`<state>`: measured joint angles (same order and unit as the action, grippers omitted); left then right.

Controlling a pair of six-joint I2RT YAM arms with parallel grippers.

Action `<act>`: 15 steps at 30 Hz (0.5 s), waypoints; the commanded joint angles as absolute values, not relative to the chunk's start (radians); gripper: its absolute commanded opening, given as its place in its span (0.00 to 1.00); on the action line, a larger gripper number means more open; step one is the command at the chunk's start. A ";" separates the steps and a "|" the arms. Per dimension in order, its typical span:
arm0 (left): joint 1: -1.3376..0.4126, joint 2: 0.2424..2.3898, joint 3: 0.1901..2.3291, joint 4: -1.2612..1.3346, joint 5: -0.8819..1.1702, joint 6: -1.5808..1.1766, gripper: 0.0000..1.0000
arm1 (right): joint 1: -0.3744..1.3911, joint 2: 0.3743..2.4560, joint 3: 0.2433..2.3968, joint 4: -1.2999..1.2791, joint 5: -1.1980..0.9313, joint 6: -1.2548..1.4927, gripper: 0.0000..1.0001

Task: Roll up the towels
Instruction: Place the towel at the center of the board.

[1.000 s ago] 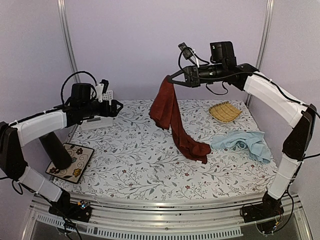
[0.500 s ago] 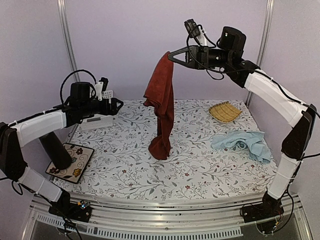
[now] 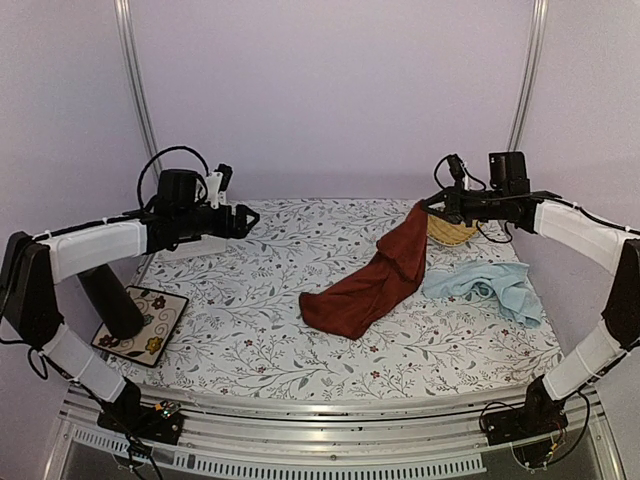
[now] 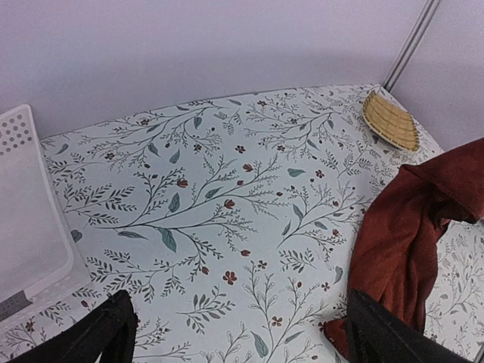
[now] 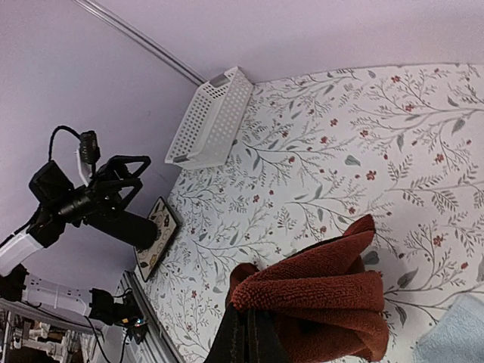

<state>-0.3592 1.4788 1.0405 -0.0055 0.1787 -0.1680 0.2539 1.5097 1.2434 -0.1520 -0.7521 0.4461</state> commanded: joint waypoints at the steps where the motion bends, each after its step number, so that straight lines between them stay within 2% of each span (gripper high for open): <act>1: -0.415 1.546 1.094 -0.031 0.179 -0.169 0.97 | 0.242 1.427 1.121 -0.320 -0.586 0.383 0.02; 10: -0.512 1.667 1.186 -0.064 0.163 -0.171 0.97 | 0.198 1.348 1.042 -0.463 -0.326 0.395 0.03; 15: -0.574 1.764 1.258 -0.105 0.162 -0.169 0.97 | 0.188 1.353 1.045 -0.529 -0.203 0.423 0.13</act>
